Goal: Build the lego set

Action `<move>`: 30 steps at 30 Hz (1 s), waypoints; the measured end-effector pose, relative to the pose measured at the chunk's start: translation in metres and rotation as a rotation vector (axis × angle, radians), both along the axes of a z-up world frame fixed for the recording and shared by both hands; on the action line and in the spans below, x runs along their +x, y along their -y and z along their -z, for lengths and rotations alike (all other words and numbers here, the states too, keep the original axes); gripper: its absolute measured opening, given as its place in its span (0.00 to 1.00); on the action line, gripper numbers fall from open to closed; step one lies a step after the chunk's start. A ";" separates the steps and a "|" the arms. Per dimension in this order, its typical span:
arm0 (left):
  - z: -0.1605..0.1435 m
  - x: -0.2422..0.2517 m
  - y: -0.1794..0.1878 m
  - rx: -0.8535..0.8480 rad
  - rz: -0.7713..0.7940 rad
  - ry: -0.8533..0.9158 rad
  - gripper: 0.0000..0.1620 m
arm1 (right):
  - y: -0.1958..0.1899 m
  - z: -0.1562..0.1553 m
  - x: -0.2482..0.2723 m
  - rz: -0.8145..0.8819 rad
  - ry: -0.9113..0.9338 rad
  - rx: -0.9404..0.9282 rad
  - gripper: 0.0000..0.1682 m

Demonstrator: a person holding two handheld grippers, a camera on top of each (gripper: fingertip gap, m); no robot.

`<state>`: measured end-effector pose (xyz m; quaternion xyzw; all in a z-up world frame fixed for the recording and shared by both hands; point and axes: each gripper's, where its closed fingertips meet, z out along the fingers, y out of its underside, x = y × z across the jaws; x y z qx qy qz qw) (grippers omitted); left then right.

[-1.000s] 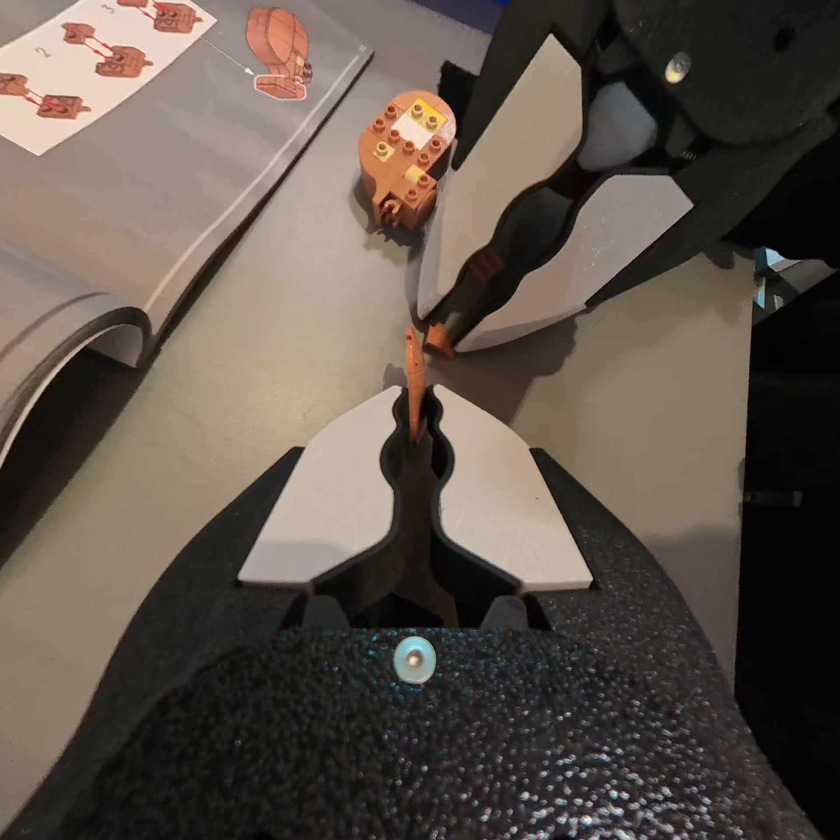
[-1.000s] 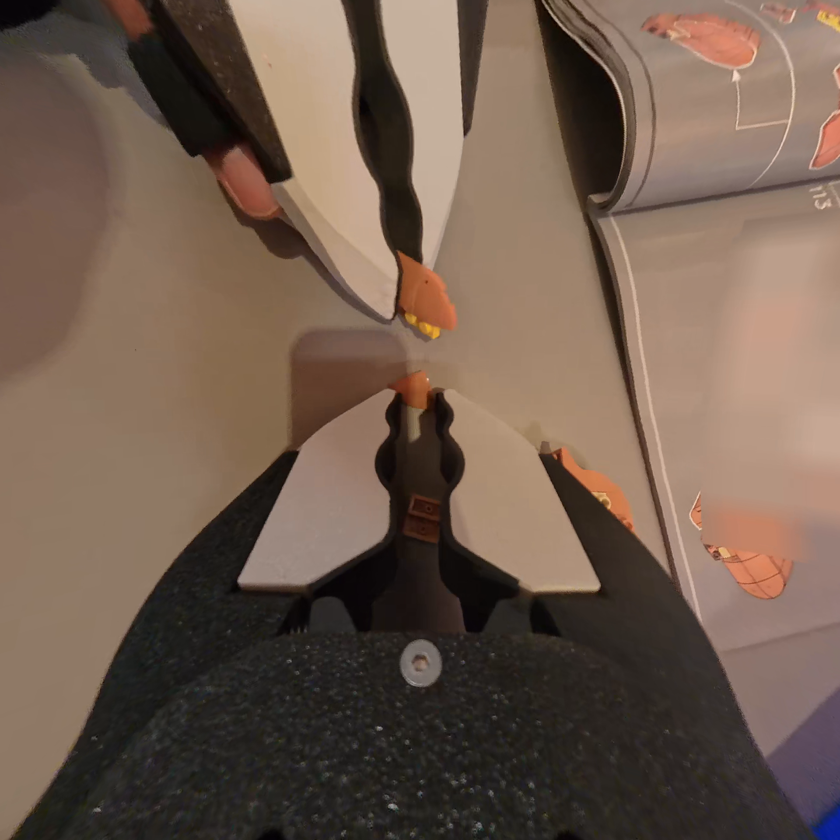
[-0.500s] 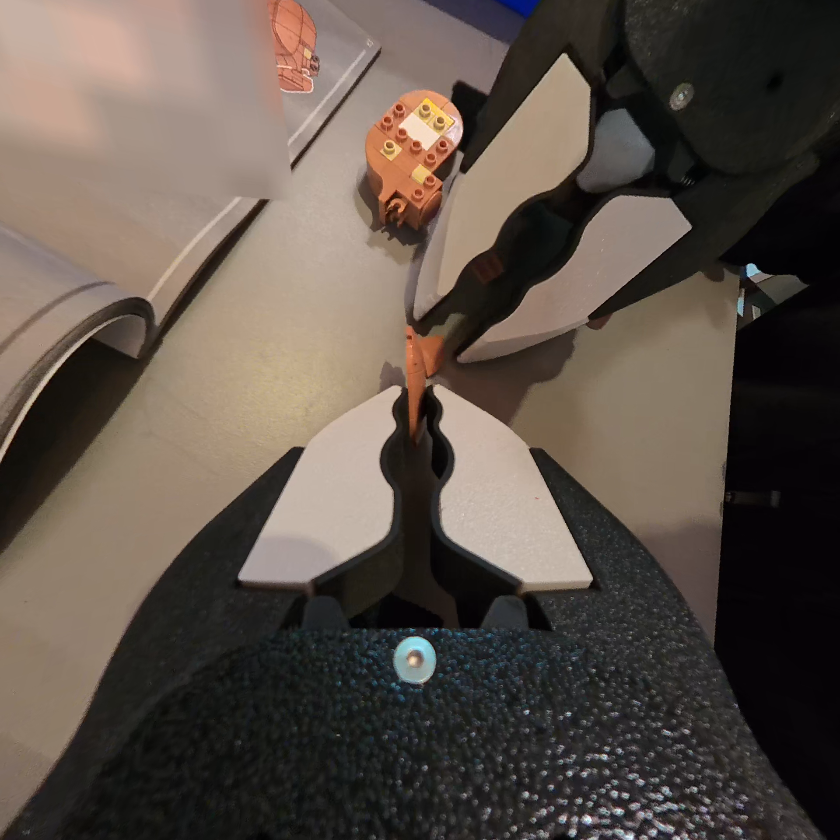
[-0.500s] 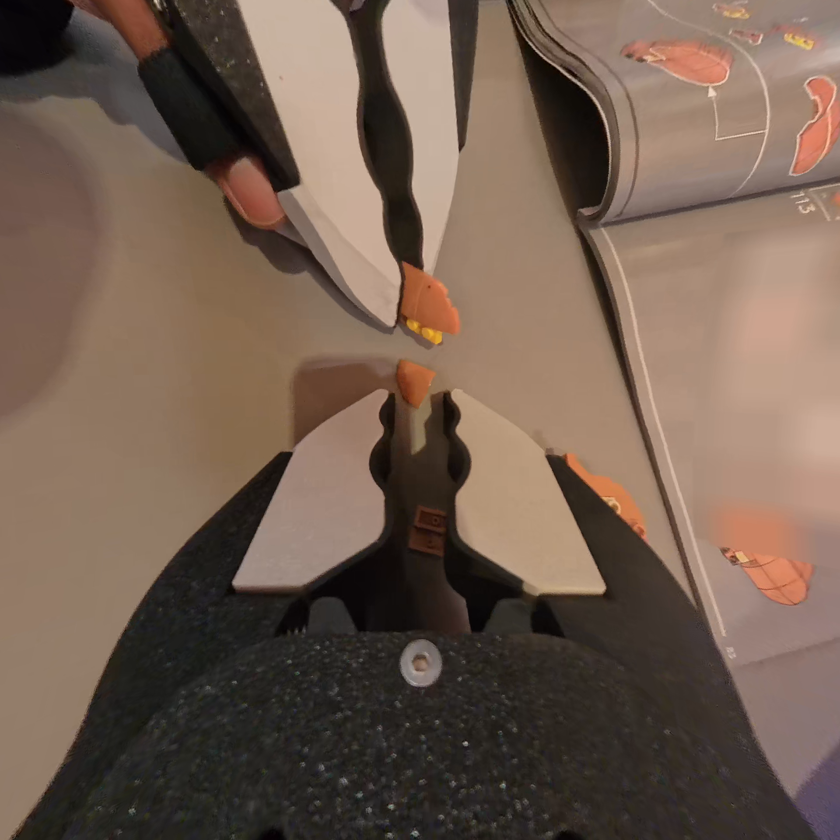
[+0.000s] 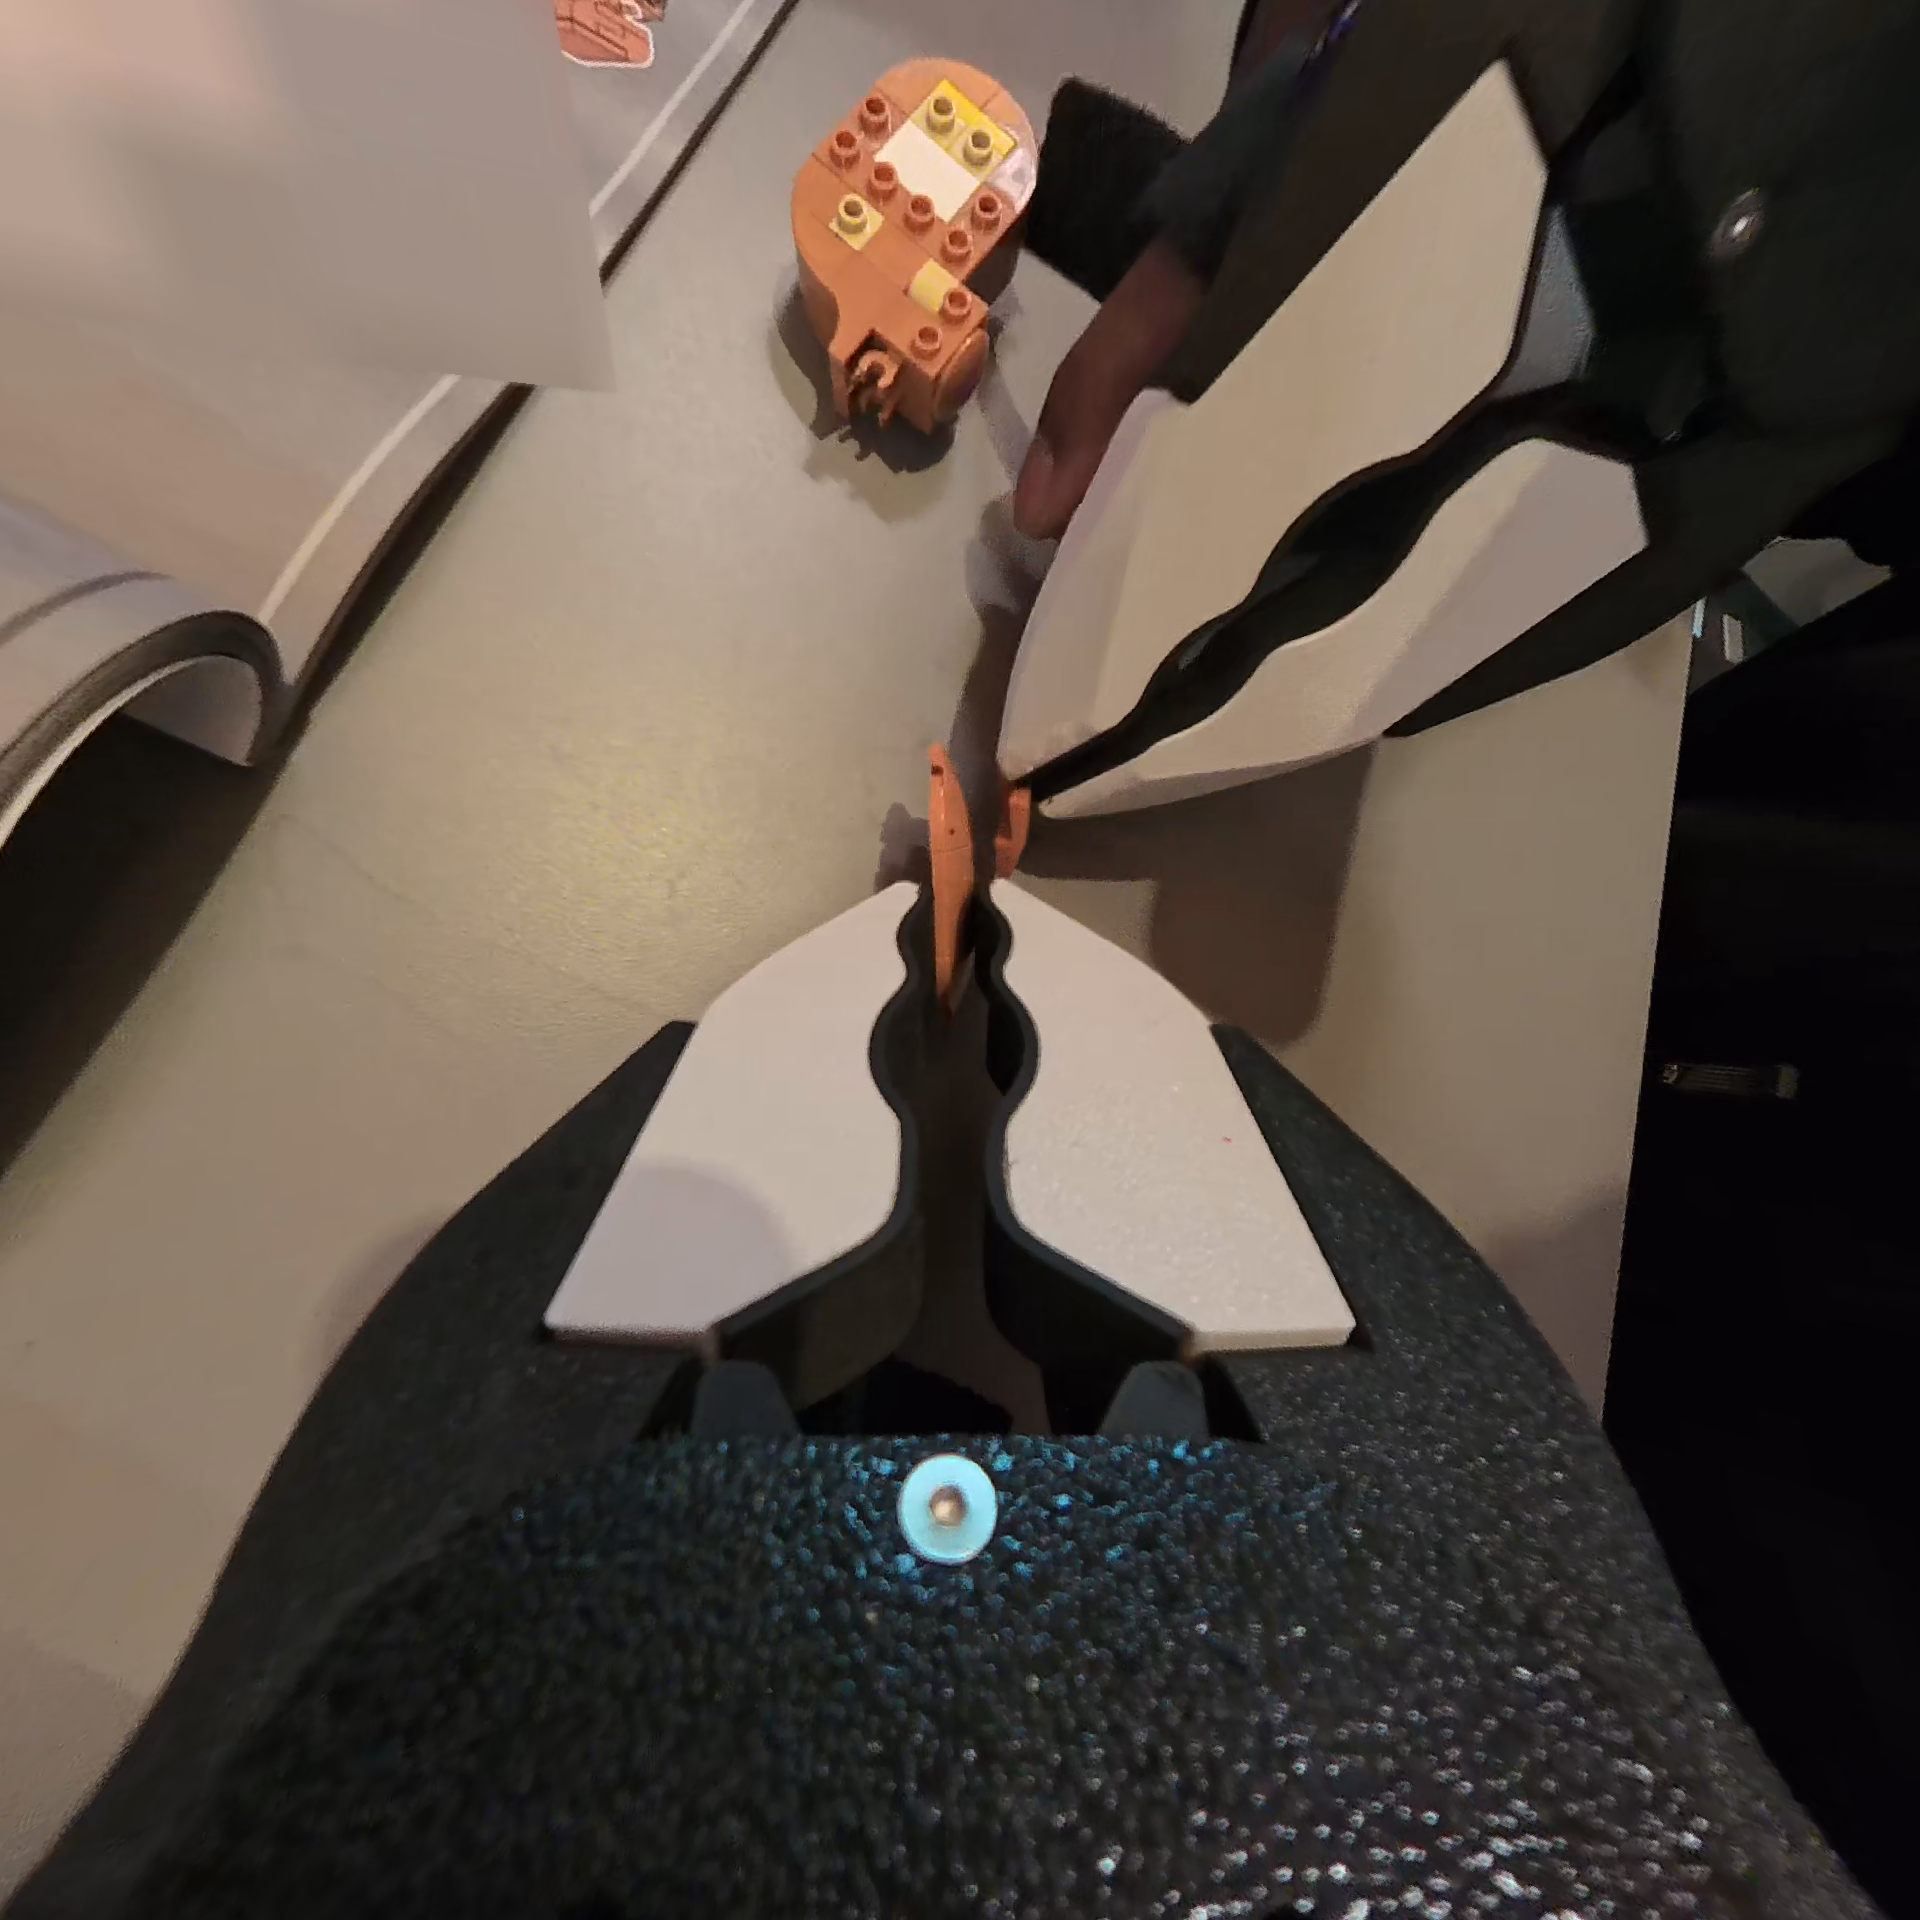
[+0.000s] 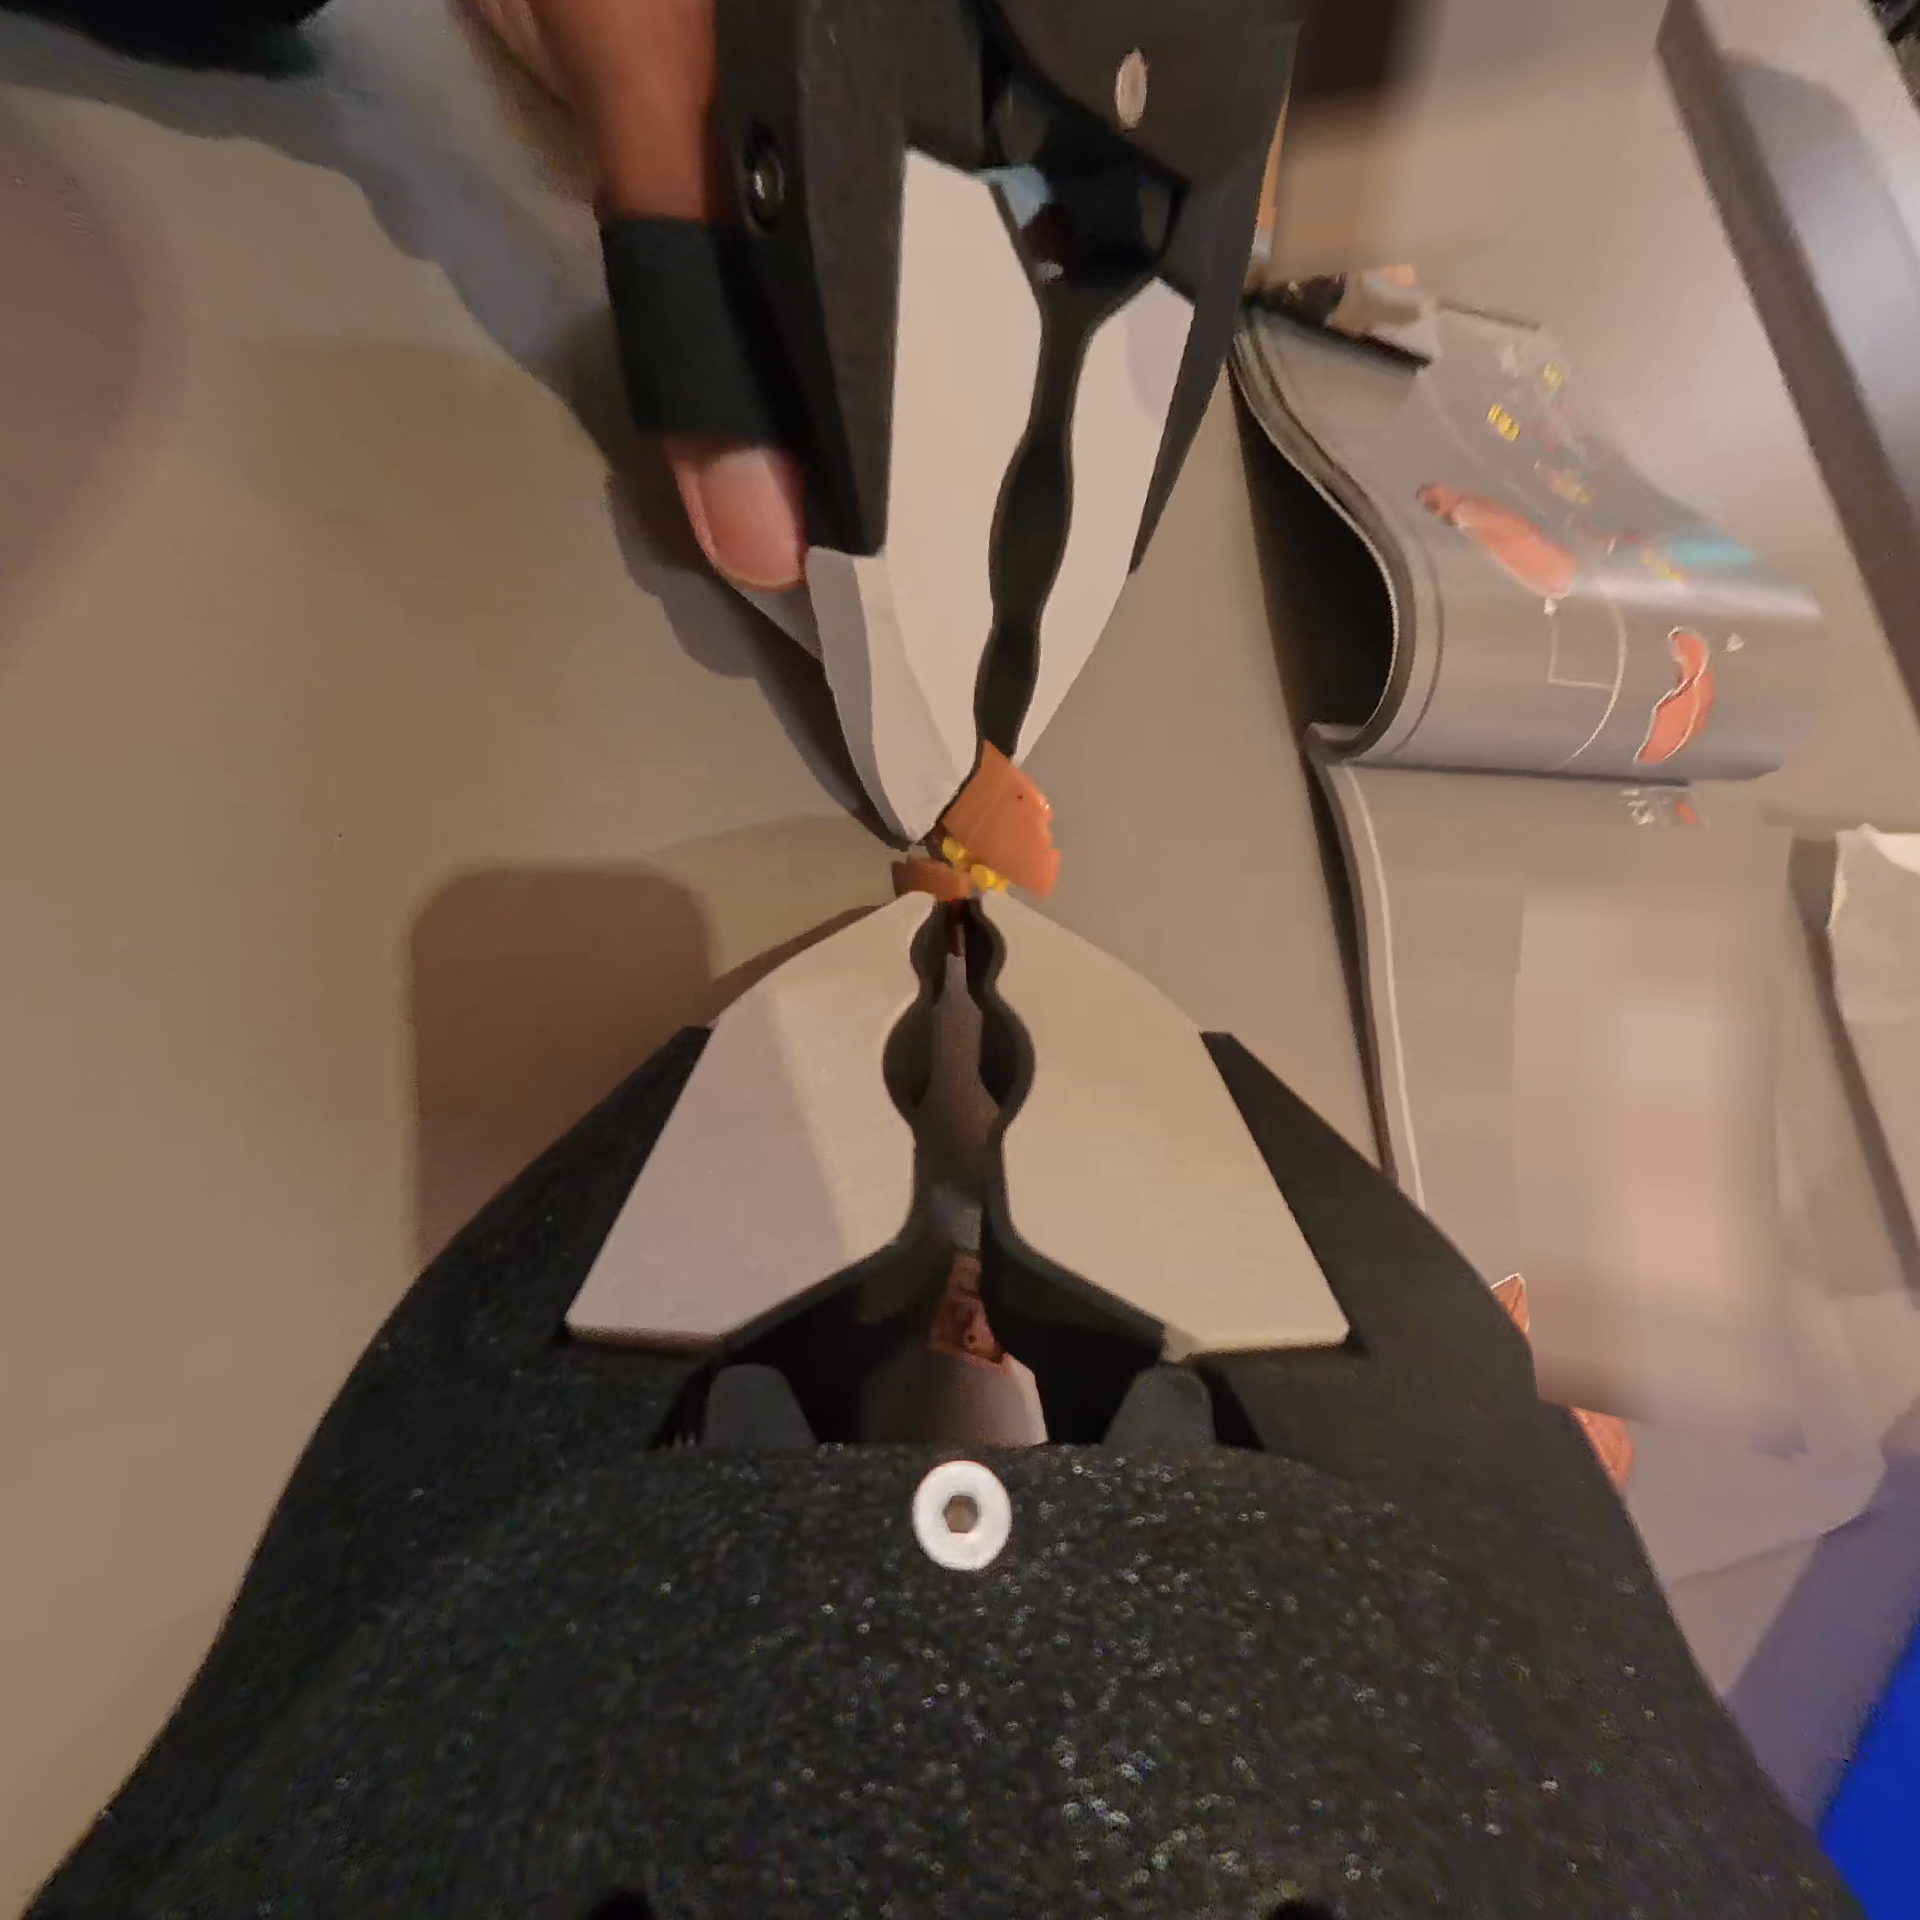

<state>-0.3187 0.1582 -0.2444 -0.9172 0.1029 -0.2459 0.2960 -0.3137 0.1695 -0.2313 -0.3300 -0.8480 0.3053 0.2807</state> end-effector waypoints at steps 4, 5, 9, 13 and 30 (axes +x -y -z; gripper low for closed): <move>0.001 0.000 0.000 -0.007 0.007 -0.009 0.04 | -0.004 0.009 0.001 -0.002 0.013 0.064 0.02; 0.001 0.001 0.001 -0.010 0.015 -0.009 0.04 | -0.003 0.009 0.001 -0.007 0.007 0.073 0.02; 0.001 0.005 0.003 -0.018 0.041 -0.013 0.04 | -0.001 0.009 0.001 -0.015 0.000 0.077 0.01; 0.002 0.007 0.004 -0.023 0.052 -0.022 0.04 | -0.002 0.008 0.000 -0.008 -0.018 0.092 0.01; 0.001 0.009 0.007 -0.029 0.076 -0.005 0.04 | -0.007 0.008 -0.002 0.032 -0.033 0.136 0.10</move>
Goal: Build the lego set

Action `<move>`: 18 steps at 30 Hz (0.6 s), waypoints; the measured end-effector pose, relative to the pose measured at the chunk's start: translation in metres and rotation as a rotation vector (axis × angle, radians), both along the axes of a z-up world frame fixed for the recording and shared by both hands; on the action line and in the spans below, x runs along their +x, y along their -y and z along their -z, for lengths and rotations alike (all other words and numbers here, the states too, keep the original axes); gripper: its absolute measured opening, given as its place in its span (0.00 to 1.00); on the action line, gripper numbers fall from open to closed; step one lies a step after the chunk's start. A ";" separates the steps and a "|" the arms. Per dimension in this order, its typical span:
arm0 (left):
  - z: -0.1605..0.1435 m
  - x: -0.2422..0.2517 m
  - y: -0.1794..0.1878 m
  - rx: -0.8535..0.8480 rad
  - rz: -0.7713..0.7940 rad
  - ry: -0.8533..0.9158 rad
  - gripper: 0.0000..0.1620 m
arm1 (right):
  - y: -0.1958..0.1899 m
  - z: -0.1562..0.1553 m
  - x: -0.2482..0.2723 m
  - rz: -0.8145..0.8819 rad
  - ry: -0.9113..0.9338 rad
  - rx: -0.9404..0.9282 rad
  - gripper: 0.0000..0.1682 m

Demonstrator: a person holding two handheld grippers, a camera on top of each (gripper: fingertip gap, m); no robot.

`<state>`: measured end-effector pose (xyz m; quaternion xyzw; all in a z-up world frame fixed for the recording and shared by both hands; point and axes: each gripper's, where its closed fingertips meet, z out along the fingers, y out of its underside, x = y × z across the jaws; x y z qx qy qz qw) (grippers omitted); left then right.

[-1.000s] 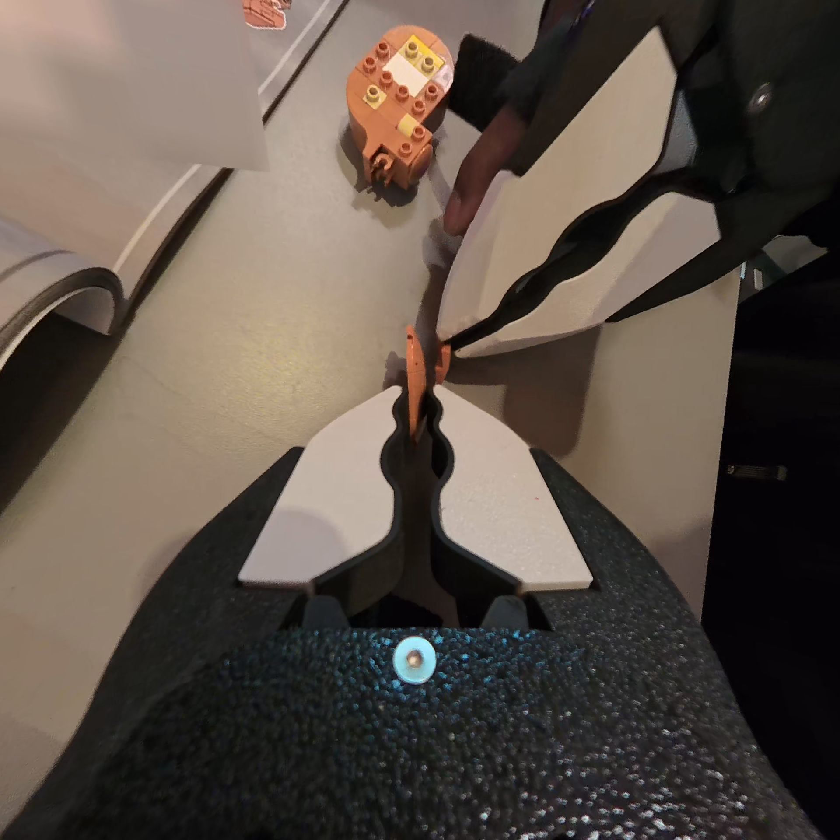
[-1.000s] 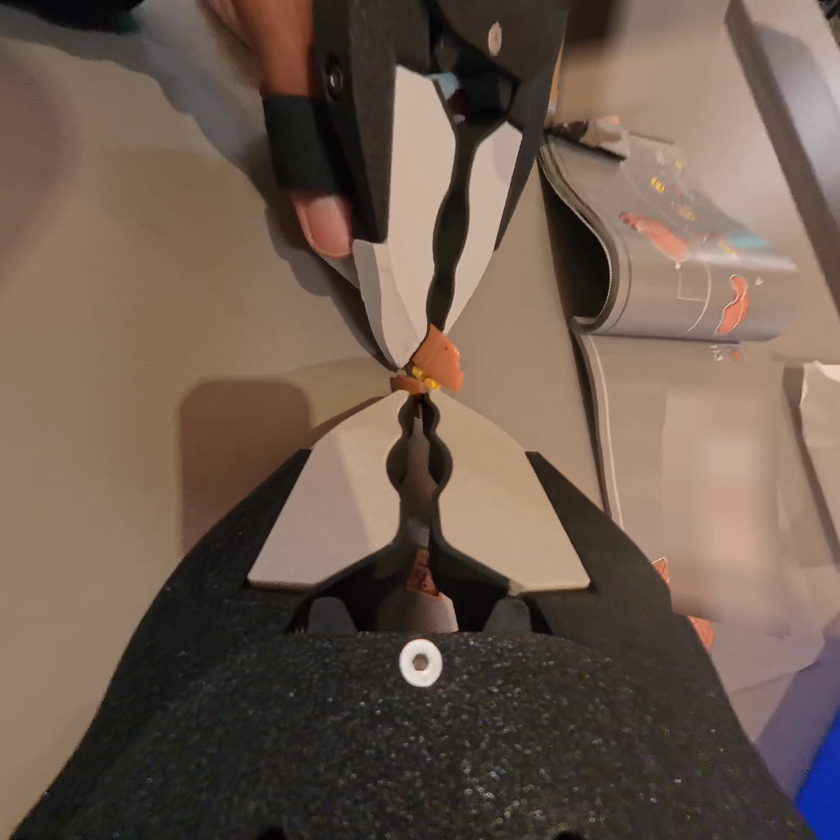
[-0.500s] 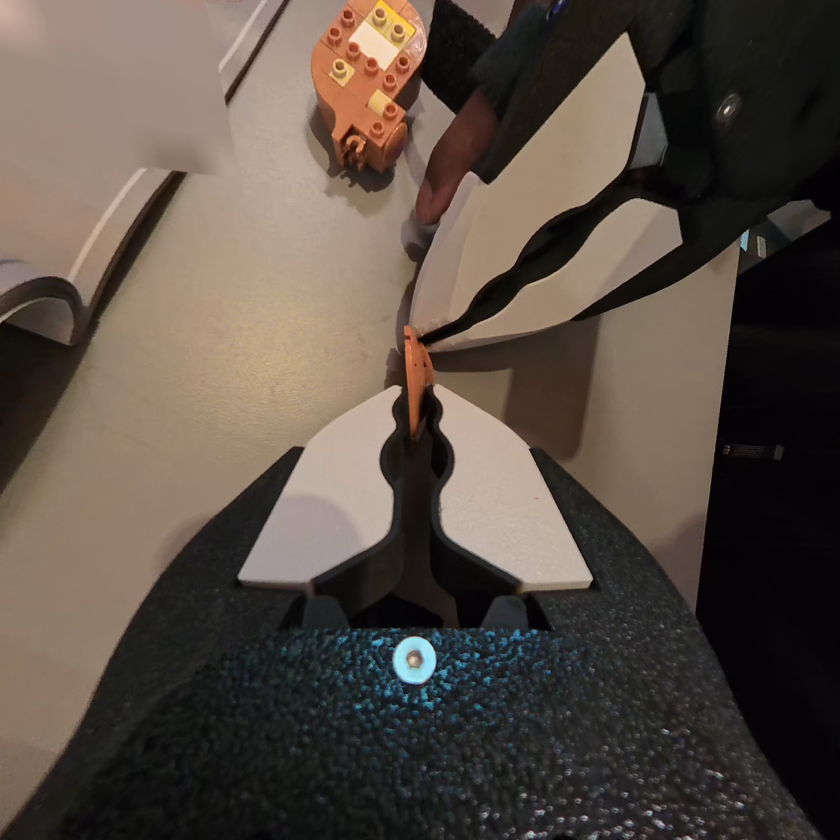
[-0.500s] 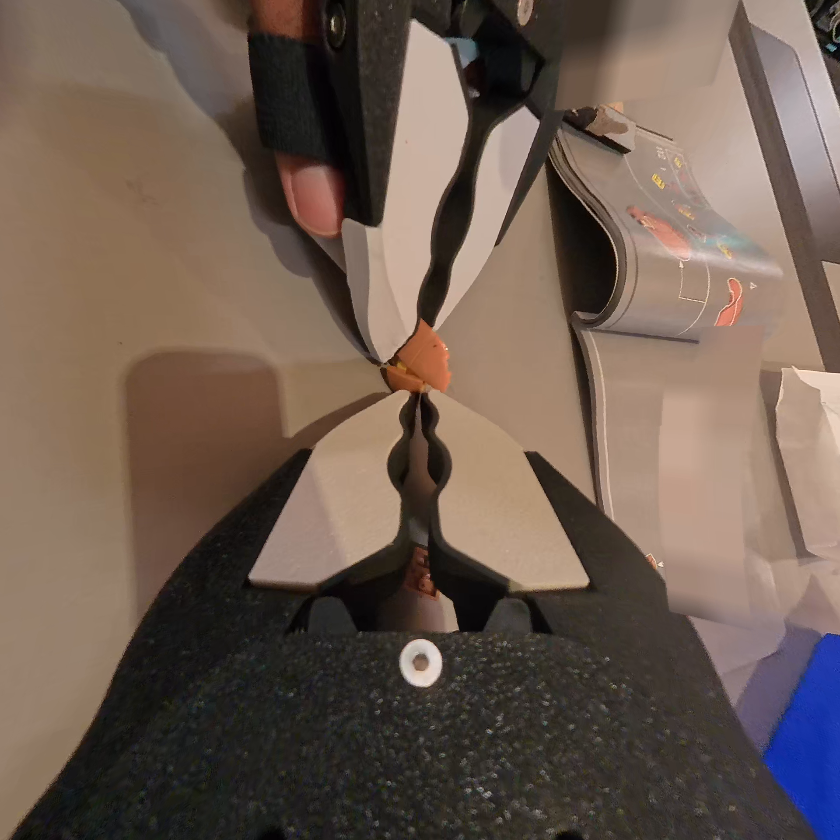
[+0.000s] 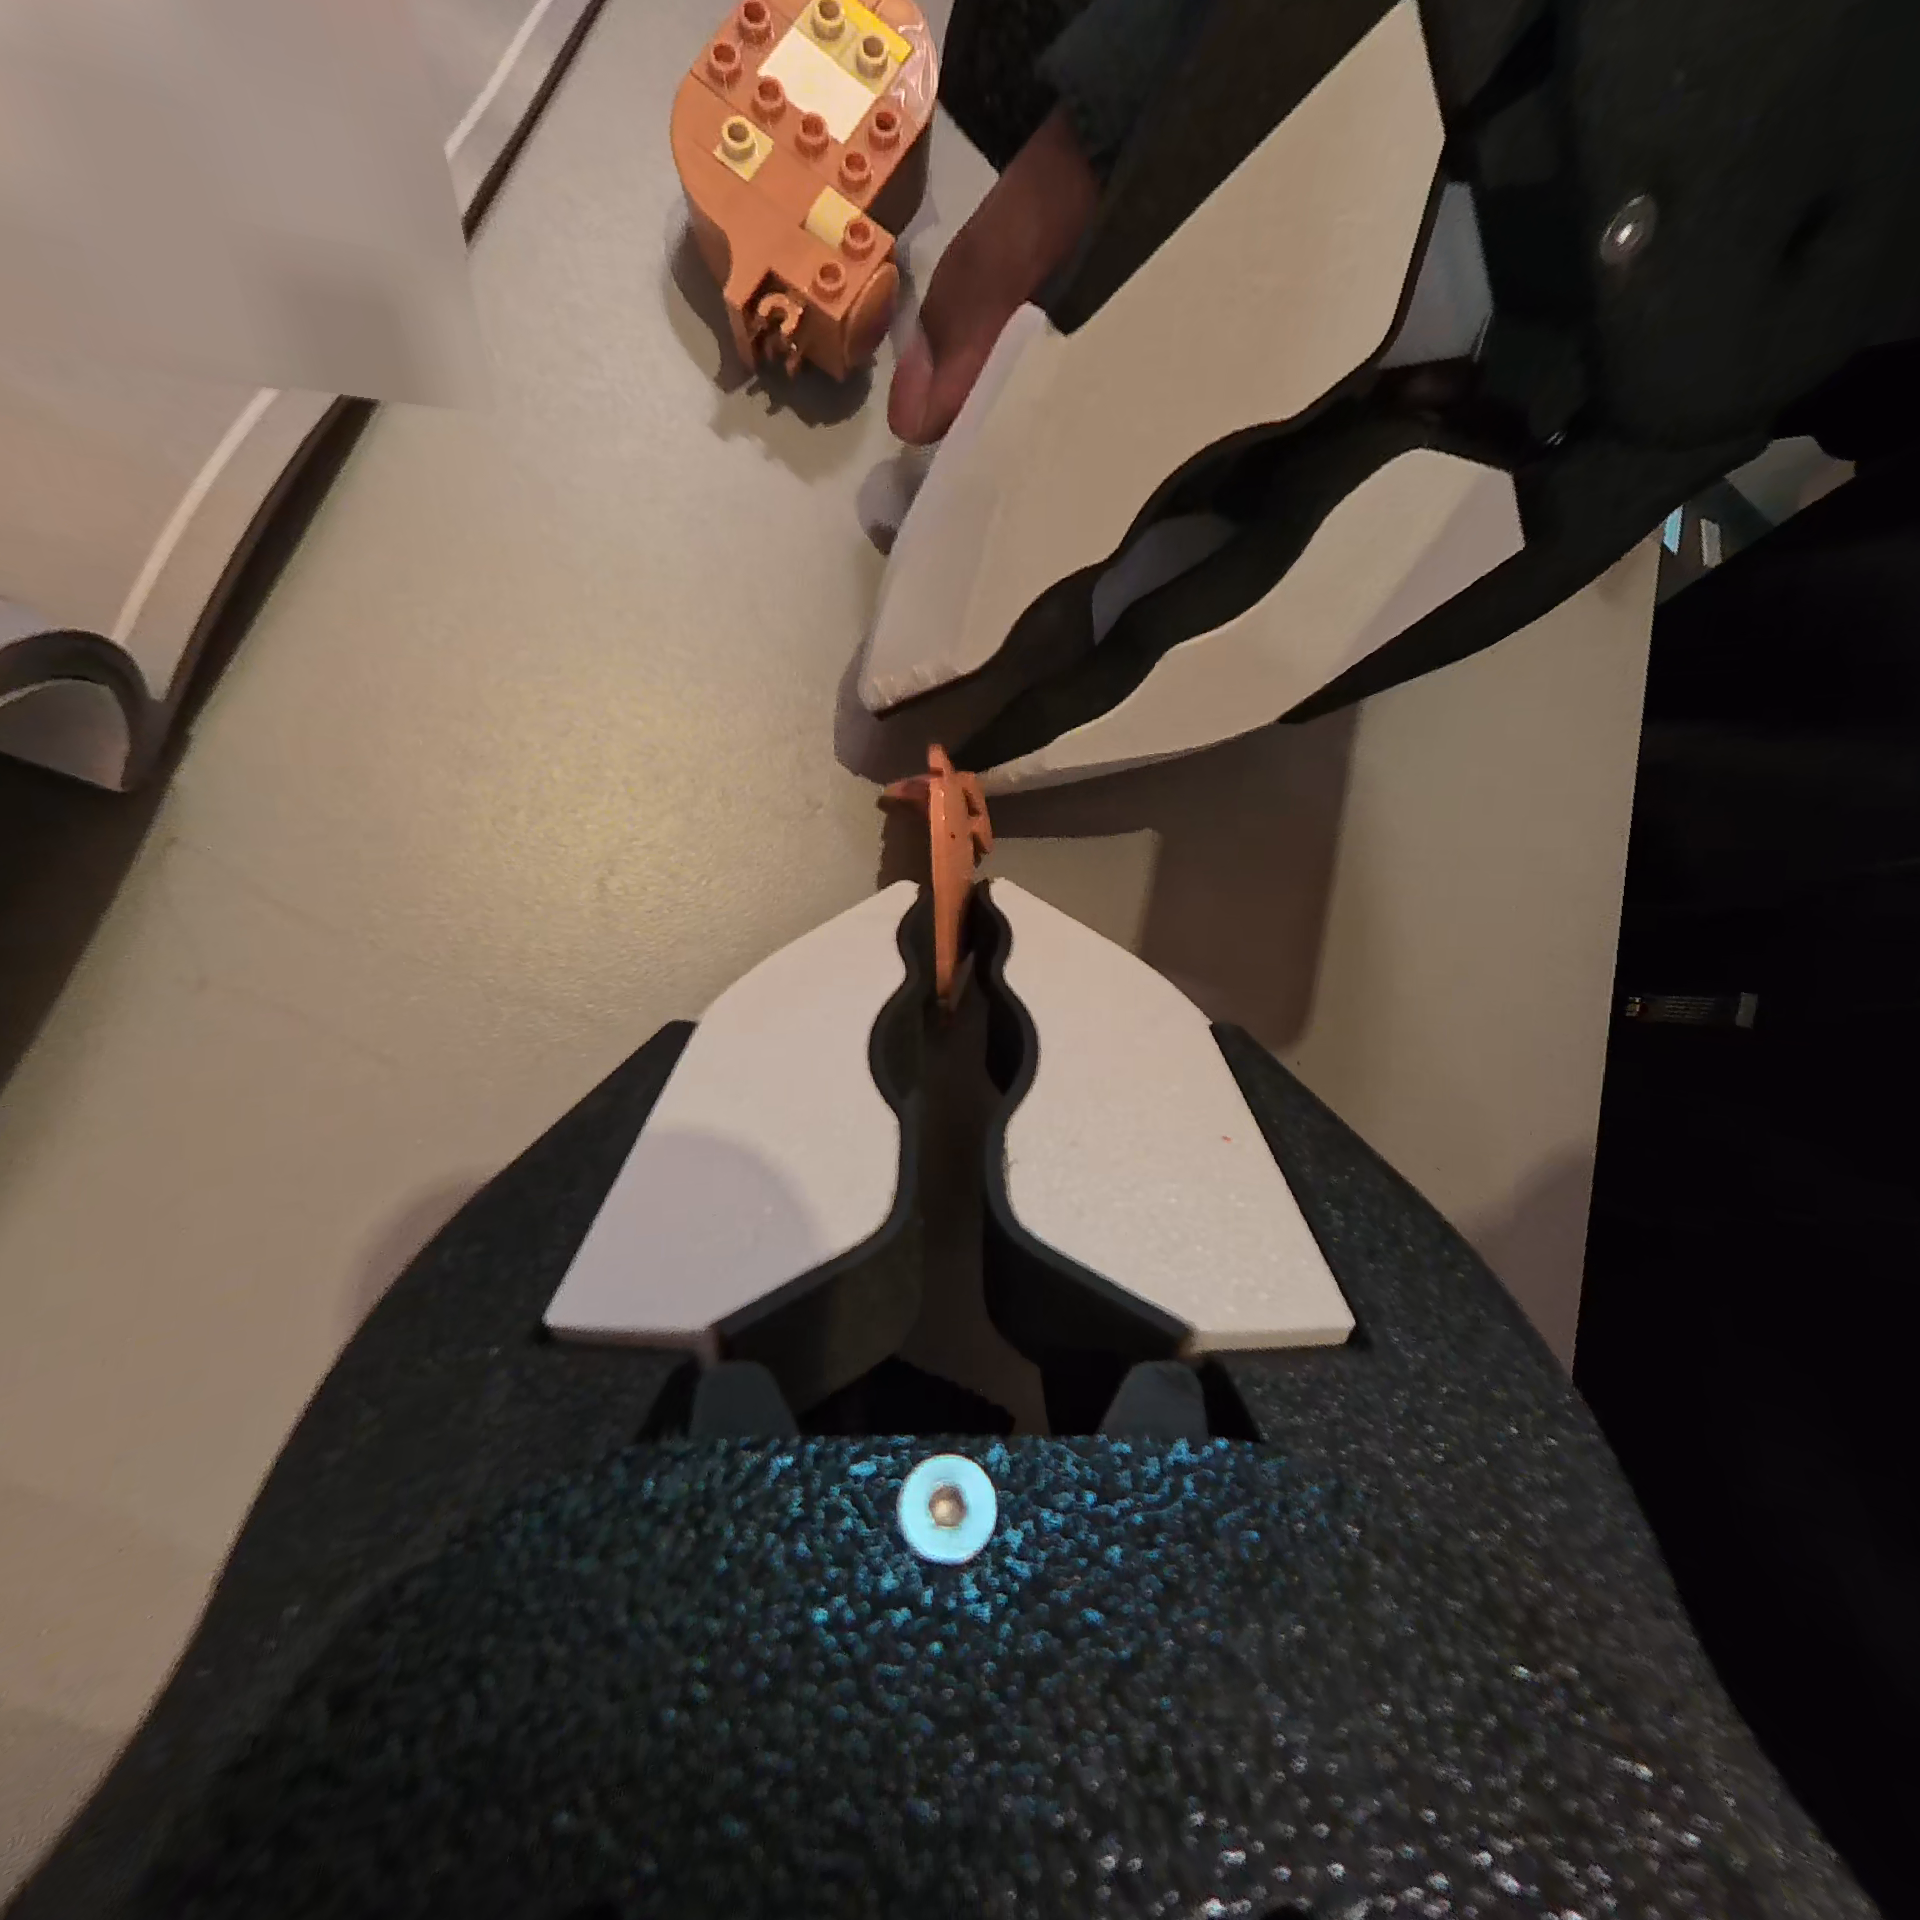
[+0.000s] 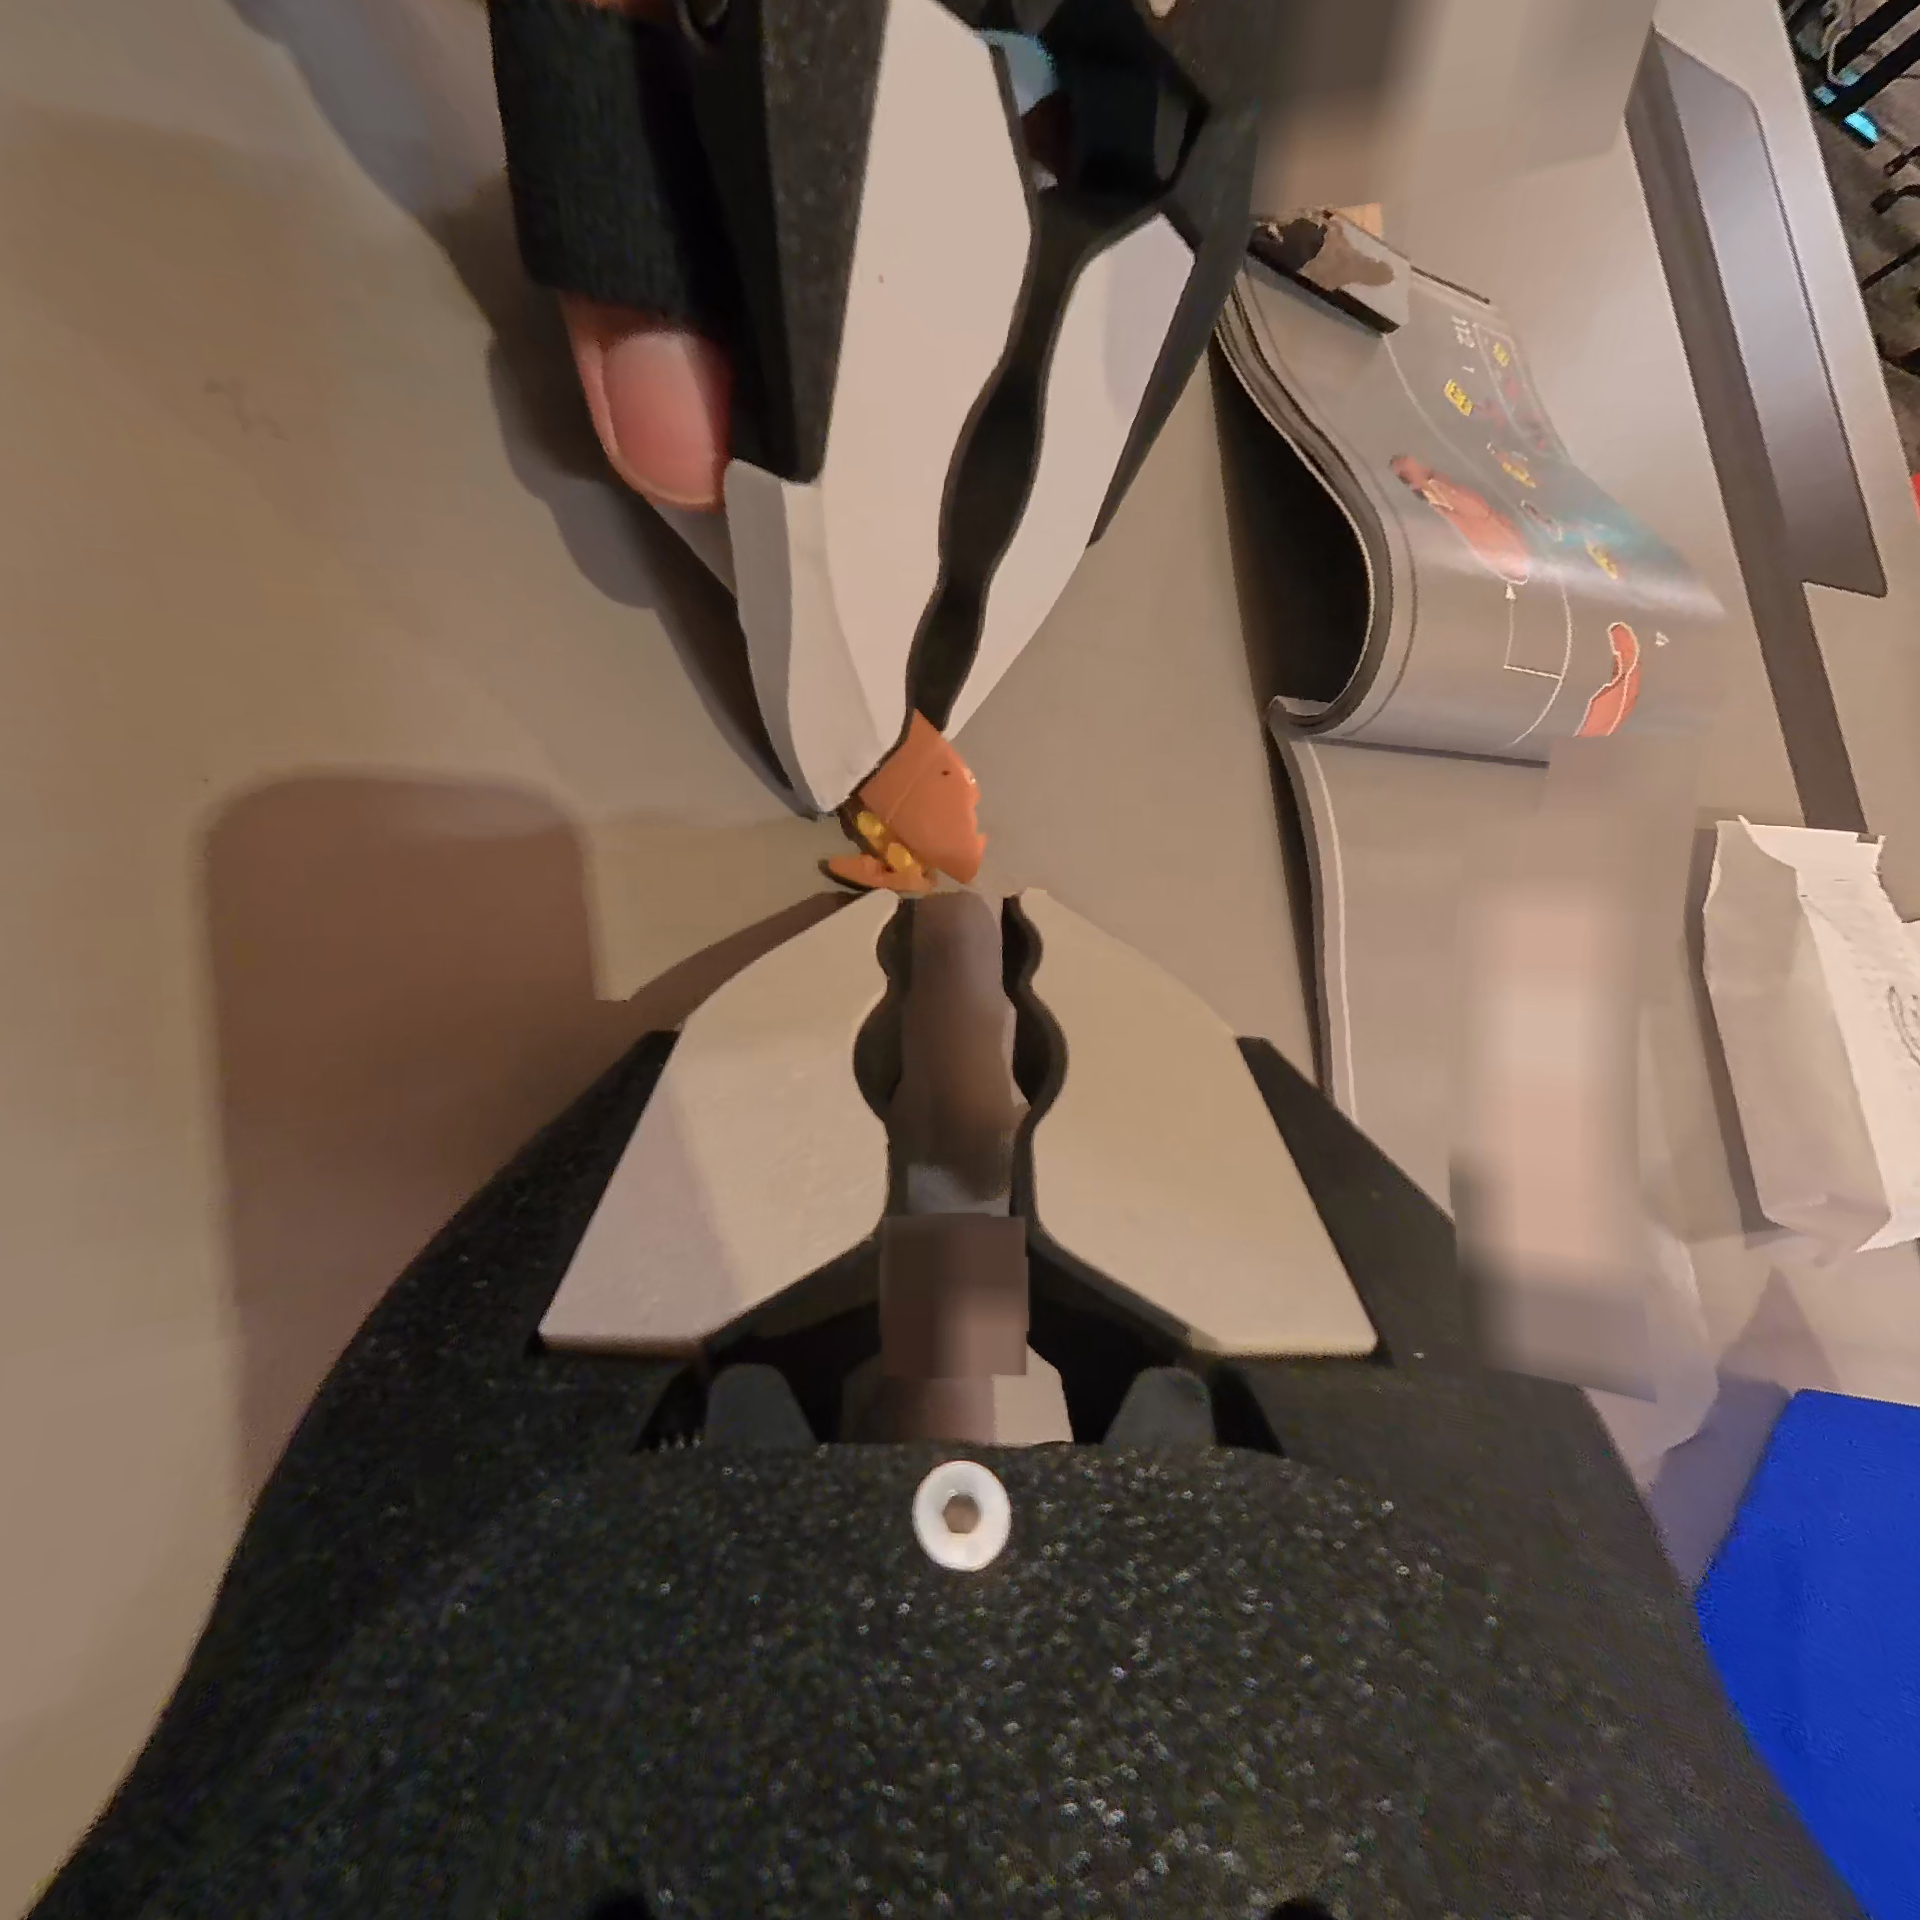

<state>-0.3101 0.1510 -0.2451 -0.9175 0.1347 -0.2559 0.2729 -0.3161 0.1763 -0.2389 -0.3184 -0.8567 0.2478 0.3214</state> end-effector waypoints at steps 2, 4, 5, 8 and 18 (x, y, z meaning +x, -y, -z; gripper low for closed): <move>0.000 -0.001 0.000 0.000 -0.002 0.000 0.04 | -0.001 0.000 0.000 0.001 -0.008 0.011 0.10; 0.000 -0.002 0.001 -0.004 -0.004 0.000 0.04 | -0.001 -0.001 -0.001 0.006 -0.015 0.012 0.10; 0.000 -0.002 0.001 -0.005 -0.006 -0.001 0.04 | -0.001 -0.002 -0.001 0.007 -0.018 0.009 0.10; 0.001 -0.004 0.000 -0.008 -0.022 -0.001 0.04 | 0.000 -0.005 -0.002 0.010 -0.029 -0.008 0.11; 0.001 -0.006 0.003 -0.023 -0.017 -0.023 0.04 | 0.003 -0.002 -0.006 0.031 -0.030 -0.006 0.12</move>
